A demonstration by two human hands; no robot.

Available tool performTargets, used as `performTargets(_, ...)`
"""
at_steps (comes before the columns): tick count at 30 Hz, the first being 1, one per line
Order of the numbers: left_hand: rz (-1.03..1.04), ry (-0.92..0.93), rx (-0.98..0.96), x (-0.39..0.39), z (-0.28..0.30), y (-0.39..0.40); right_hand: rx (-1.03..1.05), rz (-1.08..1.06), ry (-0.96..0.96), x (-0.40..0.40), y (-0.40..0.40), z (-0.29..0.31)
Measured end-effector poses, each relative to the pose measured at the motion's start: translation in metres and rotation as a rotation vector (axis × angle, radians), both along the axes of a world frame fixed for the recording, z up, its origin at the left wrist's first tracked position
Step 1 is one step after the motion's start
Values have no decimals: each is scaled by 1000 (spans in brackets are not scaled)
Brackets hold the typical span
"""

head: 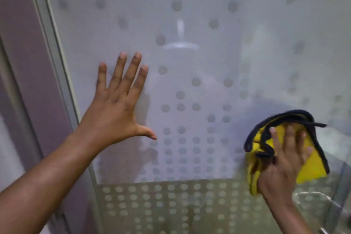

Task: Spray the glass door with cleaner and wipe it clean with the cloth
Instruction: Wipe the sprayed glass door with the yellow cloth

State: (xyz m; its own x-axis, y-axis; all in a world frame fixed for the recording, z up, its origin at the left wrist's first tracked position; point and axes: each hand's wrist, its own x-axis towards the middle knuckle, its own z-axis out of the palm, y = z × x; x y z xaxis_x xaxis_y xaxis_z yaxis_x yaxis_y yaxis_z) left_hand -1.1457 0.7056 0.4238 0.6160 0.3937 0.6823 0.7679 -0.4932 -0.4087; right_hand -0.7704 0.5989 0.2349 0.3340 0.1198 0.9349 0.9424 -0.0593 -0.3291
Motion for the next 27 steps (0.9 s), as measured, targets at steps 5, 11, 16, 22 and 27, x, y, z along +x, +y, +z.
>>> performTargets(5,-38,-22,8,-4,-2,-3,11,-9,-93,-52,17,16)
performTargets(11,-43,-143,26,-47,28,20,-120,43,-481,-146,51,126)
performTargets(16,-76,-133,56,-58,51,32,-11,27,-360,-173,67,287)
performTargets(22,-84,-132,71,-58,51,36,65,3,-297,-232,95,355)
performTargets(27,-114,-141,99,-59,50,41,11,54,-333,-249,90,239)
